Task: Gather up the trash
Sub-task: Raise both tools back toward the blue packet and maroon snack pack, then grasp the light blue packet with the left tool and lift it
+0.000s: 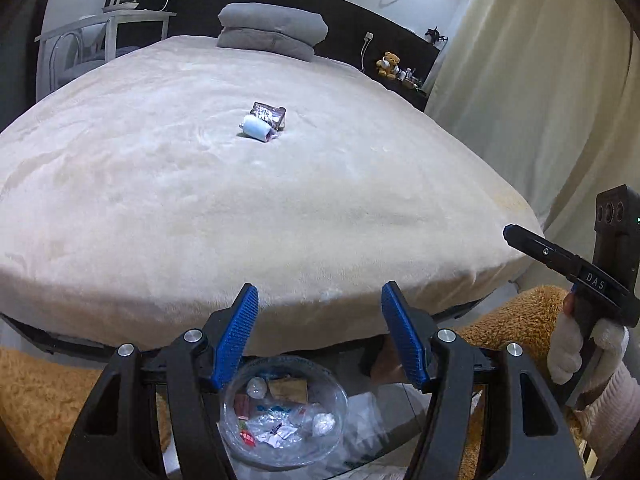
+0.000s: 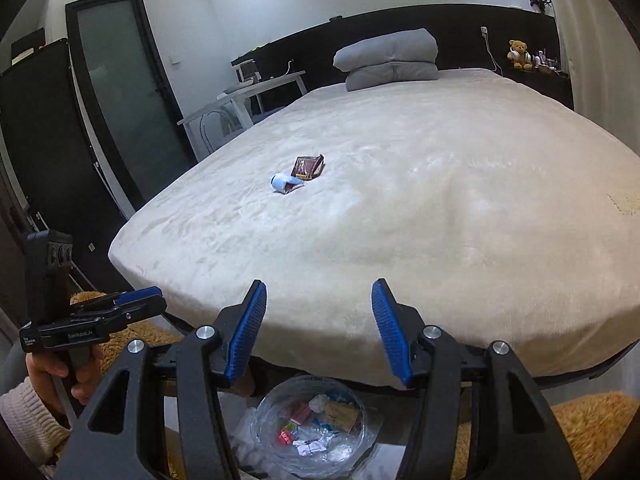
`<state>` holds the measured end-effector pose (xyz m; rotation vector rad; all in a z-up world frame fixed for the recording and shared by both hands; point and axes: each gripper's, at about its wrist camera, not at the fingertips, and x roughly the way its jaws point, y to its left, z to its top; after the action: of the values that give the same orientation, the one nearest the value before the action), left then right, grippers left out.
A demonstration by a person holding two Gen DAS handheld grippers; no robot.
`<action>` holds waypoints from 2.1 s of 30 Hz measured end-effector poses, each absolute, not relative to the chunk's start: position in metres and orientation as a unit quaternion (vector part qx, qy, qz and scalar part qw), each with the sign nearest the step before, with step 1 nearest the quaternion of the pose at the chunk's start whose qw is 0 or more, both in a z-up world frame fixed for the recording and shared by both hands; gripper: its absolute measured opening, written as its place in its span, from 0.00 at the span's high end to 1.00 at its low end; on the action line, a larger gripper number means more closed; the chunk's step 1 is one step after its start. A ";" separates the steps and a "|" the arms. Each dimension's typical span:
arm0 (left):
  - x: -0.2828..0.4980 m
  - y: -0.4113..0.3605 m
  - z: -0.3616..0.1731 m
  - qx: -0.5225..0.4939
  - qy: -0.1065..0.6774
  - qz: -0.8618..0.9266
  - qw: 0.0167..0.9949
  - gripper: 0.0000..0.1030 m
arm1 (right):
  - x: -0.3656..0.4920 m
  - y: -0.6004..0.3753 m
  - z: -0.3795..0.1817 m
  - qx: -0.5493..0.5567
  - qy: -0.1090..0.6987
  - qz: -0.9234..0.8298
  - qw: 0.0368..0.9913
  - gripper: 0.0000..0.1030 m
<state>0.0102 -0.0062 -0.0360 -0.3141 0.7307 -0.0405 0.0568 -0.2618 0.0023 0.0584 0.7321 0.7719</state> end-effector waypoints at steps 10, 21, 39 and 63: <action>0.086 0.022 -0.011 -0.088 0.357 -0.026 0.930 0.39 | 0.123 -0.234 0.013 0.018 0.345 0.384 0.856 0.47; 0.202 0.053 -0.035 -0.046 0.395 -0.016 0.917 0.39 | 0.181 -0.203 0.012 0.010 0.349 0.412 0.842 0.47; 0.277 0.076 -0.067 -0.029 0.422 -0.005 0.906 0.45 | 0.229 -0.176 0.001 -0.006 0.360 0.417 0.835 0.46; 0.216 0.134 -0.026 -0.071 0.348 0.029 0.934 0.55 | 0.274 -0.054 -0.029 0.022 0.413 0.342 0.844 0.26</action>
<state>0.2158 0.1341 -0.0261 -0.1454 0.7111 0.0585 0.2740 -0.0537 -0.0294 0.0472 0.8722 0.7219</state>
